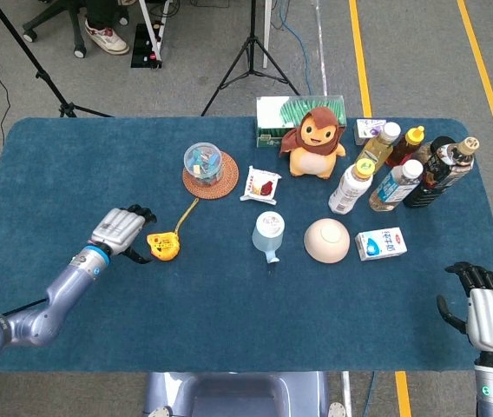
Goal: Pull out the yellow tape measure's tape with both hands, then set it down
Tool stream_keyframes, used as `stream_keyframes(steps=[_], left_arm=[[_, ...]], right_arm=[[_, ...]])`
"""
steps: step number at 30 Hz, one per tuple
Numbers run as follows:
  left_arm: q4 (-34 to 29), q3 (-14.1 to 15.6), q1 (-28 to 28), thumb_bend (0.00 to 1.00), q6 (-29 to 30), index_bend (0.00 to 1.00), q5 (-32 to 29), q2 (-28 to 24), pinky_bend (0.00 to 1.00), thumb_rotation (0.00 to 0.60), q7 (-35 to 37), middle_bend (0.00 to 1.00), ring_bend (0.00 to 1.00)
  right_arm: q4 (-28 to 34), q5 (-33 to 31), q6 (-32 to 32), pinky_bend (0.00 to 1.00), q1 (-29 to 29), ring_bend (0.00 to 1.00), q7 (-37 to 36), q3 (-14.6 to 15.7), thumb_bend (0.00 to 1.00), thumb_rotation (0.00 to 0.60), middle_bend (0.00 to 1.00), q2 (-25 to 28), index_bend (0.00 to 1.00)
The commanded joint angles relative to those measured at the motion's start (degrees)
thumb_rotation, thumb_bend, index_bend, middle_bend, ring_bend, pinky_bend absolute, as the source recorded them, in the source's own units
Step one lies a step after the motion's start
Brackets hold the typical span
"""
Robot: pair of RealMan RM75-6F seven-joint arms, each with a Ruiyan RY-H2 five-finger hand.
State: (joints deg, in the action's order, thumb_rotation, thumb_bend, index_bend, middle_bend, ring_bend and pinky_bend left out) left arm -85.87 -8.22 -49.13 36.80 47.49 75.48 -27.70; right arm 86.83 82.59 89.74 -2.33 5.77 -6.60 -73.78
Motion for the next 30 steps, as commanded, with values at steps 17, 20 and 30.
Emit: stream_keyframes(steps=[17,20,30], left_arm=[[-2.59,8.45,-5.34,0.12,1.31,0.22,-7.69,-0.93,0.3,0.419,-3.58,0.18,0.12],[-4.09,9.56,-5.23,0.12,2.37,0.22,-7.69,-1.64,0.3,0.42,-3.69,0.18,0.12],[-11.44,13.47,-4.76,0.12,5.81,0.23,-6.76,-5.11,0.3,0.403,-5.41,0.18,0.12]], right_arm=[[0.45,0.02,0.32,0.22,0.94,0.25,-2.29,0.25,0.36,0.552,0.27,0.35,0.3],[0.58,0.05,0.5,0.22,1.17,0.25,-2.82,0.28,0.36,0.552,0.27,0.54,0.3],[0.79,0.22,0.88,0.23,1.7,0.25,-4.21,0.31,0.36,0.551,0.27,0.86,0.3]])
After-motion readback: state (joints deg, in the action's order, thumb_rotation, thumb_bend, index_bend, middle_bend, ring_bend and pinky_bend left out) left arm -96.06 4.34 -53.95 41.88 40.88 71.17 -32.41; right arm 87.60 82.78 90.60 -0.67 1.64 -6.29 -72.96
